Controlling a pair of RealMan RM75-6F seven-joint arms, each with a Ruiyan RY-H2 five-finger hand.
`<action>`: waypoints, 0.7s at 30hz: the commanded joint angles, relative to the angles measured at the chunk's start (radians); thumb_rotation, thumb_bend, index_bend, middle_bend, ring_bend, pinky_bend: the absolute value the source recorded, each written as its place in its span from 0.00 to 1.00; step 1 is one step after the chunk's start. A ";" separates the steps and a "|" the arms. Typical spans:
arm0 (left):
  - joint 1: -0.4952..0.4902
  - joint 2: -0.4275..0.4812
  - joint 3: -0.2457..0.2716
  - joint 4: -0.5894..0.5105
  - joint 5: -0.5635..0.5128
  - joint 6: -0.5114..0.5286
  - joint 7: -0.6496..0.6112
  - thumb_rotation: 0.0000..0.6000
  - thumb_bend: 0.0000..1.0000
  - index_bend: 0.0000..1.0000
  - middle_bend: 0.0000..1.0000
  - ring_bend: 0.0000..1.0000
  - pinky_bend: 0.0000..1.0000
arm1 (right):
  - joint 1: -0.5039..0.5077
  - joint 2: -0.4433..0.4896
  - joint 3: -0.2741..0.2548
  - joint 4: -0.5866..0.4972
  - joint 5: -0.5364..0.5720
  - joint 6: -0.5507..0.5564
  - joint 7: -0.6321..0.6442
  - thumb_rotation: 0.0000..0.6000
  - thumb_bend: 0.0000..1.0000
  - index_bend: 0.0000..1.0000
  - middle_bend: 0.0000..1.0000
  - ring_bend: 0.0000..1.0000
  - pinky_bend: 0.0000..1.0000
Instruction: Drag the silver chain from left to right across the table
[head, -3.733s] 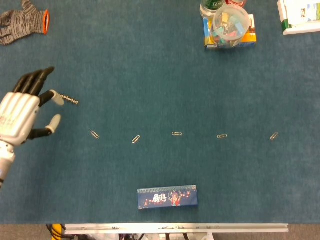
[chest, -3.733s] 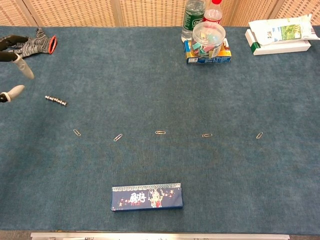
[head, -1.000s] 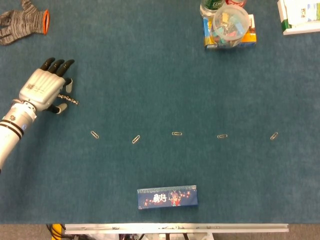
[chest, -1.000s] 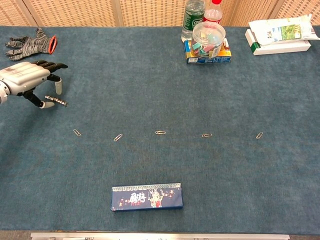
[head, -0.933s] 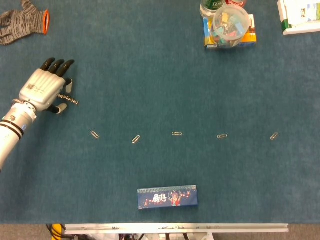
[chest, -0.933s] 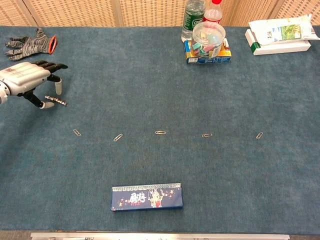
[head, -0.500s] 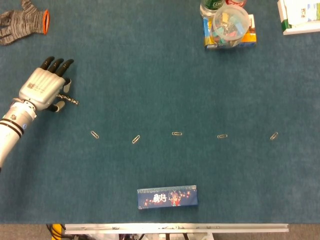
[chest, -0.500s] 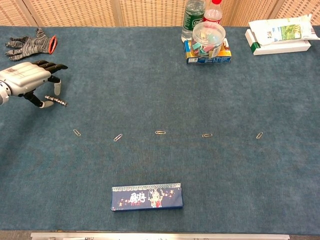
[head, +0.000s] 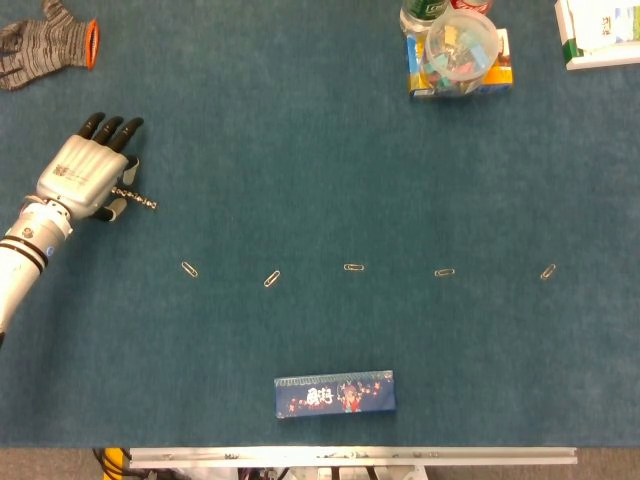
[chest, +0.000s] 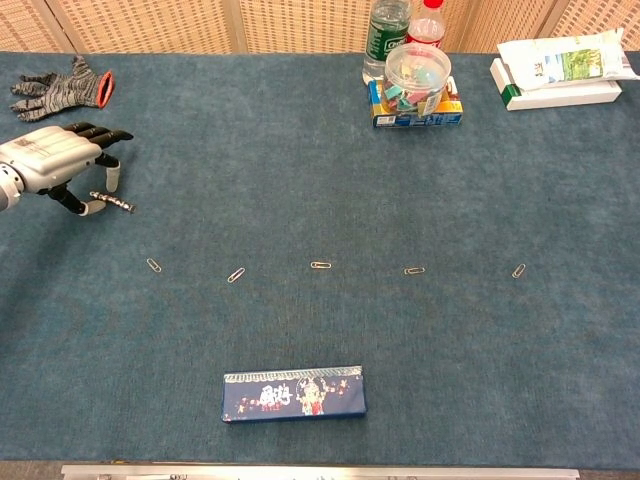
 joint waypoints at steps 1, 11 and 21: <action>0.000 -0.003 0.000 0.004 0.000 -0.001 -0.002 1.00 0.32 0.46 0.00 0.00 0.03 | 0.001 0.000 0.000 0.000 0.001 -0.001 -0.001 1.00 0.27 0.24 0.27 0.24 0.45; 0.003 -0.006 -0.004 0.009 -0.009 -0.003 -0.020 1.00 0.33 0.48 0.00 0.00 0.03 | 0.003 -0.002 -0.001 0.000 0.001 -0.006 -0.005 1.00 0.27 0.24 0.27 0.24 0.45; 0.003 -0.010 -0.003 0.016 -0.013 -0.013 -0.017 1.00 0.33 0.48 0.00 0.00 0.03 | 0.003 -0.002 0.000 0.001 0.003 -0.006 -0.004 1.00 0.27 0.24 0.27 0.24 0.45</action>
